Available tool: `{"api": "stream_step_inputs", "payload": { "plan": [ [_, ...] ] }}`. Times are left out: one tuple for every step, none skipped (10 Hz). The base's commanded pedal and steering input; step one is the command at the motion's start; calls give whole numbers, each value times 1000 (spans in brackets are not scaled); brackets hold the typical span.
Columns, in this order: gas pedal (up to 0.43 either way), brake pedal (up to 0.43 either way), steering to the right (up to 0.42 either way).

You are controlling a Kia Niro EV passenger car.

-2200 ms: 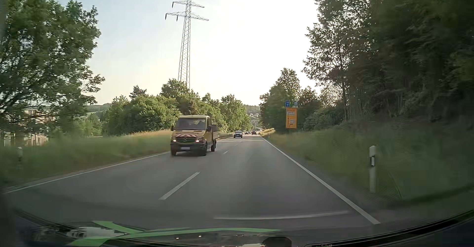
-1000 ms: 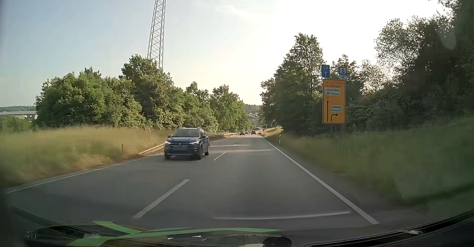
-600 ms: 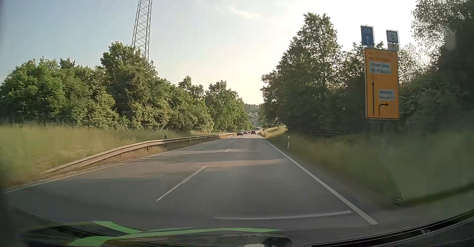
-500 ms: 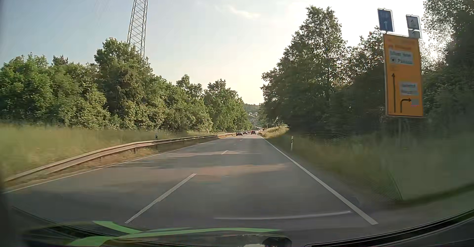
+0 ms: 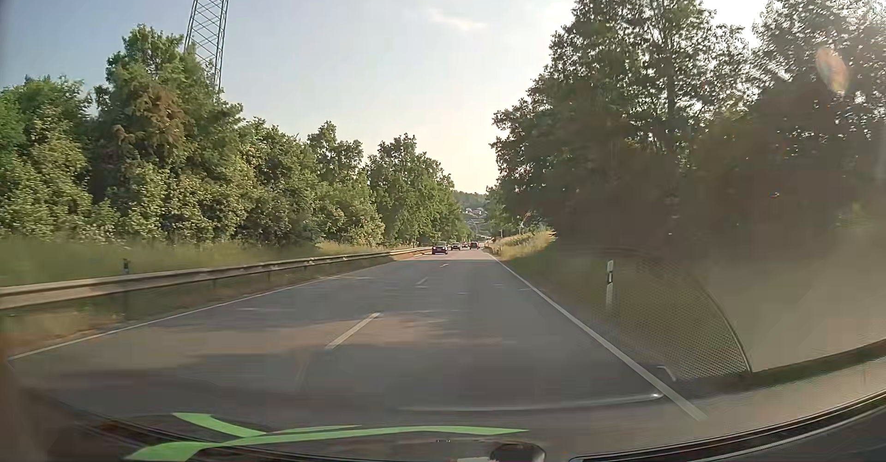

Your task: Follow the waypoints while adhering to traffic rules and regulations

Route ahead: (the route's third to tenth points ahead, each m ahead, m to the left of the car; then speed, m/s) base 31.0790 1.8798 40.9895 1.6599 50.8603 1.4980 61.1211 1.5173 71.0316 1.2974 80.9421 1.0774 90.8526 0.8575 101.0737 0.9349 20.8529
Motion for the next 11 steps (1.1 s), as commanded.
{"api": "stream_step_inputs", "payload": {
  "plan": [
    [0, 0, 0],
    [0, 0, 0],
    [0, 0, 0],
    [0, 0, 0],
    [0, 0, 0],
    [0, 0, 0],
    [0, 0, 0],
    [28, 0, 1],
    [39, 0, 2],
    [47, 0, 3],
    [59, 0, 3]
  ]
}}
